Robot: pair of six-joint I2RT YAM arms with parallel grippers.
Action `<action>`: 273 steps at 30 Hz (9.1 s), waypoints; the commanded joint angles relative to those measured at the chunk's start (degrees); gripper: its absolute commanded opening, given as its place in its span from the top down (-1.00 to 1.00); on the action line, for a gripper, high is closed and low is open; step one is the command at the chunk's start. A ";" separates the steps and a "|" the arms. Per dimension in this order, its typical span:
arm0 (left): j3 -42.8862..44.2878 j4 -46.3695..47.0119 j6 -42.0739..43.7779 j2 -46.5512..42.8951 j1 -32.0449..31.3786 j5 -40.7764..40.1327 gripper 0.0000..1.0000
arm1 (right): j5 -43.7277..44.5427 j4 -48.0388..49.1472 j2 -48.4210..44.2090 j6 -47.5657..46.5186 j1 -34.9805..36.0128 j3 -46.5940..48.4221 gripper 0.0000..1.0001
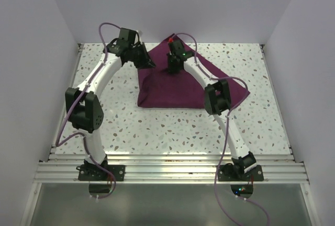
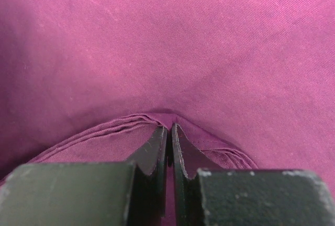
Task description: Prepare the surgical pack
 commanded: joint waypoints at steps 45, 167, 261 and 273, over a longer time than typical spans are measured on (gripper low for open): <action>15.70 3.09 -5.16 9.34 -13.81 4.99 1.00 | -11.42 -6.44 3.20 6.33 -1.73 -1.09 1.00; -14.10 0.89 16.19 -5.69 0.70 0.25 0.68 | -3.42 -15.33 -40.75 -0.61 -37.32 -44.68 -0.91; -21.04 1.25 13.03 1.52 5.97 -3.97 0.73 | -28.03 -3.98 -18.78 10.55 8.73 -15.33 1.00; -15.70 -3.05 15.23 0.28 8.52 -5.47 0.70 | -30.41 -8.80 -16.58 7.39 9.34 -13.07 0.42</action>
